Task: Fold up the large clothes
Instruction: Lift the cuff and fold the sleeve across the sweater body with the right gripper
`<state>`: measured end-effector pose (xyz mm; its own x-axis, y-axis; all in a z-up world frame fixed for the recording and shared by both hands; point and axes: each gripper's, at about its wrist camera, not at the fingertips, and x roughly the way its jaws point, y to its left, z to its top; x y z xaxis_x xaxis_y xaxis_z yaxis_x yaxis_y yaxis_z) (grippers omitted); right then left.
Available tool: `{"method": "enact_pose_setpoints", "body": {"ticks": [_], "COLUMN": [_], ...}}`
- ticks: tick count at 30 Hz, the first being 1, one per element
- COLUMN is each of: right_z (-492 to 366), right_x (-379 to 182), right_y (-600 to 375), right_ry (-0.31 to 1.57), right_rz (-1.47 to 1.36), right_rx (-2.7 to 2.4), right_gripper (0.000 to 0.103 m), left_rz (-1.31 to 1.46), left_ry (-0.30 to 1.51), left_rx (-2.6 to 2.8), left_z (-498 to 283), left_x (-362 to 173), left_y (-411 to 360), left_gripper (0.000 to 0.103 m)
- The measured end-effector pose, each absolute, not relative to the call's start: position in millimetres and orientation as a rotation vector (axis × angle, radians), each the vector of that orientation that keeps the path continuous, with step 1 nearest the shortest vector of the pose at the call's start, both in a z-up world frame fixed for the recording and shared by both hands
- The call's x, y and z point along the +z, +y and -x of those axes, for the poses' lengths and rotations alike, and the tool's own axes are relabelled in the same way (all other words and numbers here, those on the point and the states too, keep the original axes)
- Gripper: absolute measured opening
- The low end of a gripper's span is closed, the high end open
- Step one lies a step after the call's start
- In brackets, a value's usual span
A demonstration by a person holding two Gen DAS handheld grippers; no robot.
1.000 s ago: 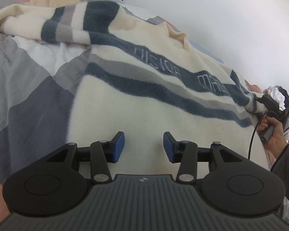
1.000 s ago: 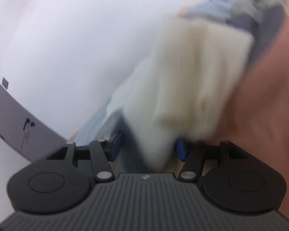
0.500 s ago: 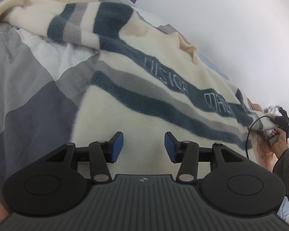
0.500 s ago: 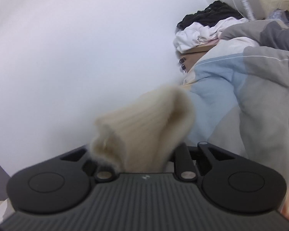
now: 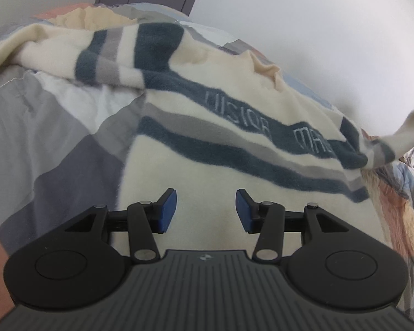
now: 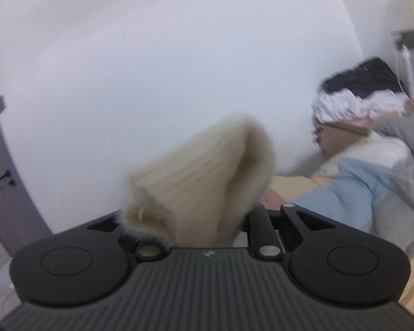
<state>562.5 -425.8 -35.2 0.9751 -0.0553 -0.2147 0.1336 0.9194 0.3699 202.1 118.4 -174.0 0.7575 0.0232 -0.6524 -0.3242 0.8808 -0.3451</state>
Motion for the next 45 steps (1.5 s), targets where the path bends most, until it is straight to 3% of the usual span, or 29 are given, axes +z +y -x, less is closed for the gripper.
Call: {"method": "enact_pose_setpoints", "body": {"ticks": [7,14,18,31,34,36,38,45], "right_z": [-479,-391,-347,-267,-267,-264,-258,-250], "right_x": [38,47,12,-172,-179,-171,-162,-141], "right_y": [-328,-223,-172,-55,-53,-57,-62,-111], "right_ry": [0.192,0.162,0.191,0.515,0.567,0.586,0.619,0.733], "right_rz": [-0.262,-0.132,-0.099,0.037,0.05,0.057,0.063,-0.042], "right_rx": [-0.048,0.143,0.246,0.409,0.451,0.49,0.534,0.633], "right_gripper": [0.016,0.016,0.016,0.02,0.032,0.049,0.056,0.061], "left_rz": [0.523,0.551,0.571,0.613,0.617,0.636,0.661,0.672], "left_ry": [0.68,0.616,0.581,0.563,0.573,0.578,0.577,0.576], "left_rx": [0.194,0.163,0.144,0.138,0.114,0.086,0.068,-0.008], "left_z": [-178,-154,-149,-157,-162,-166,-167,-164], "left_x": [-168,-154,-148,-155,-158,-160,-160,-159], "left_y": [127,136,144,173,176,178,179,167], "left_gripper": [0.053,0.053,0.054,0.054,0.055,0.055,0.055,0.06]}}
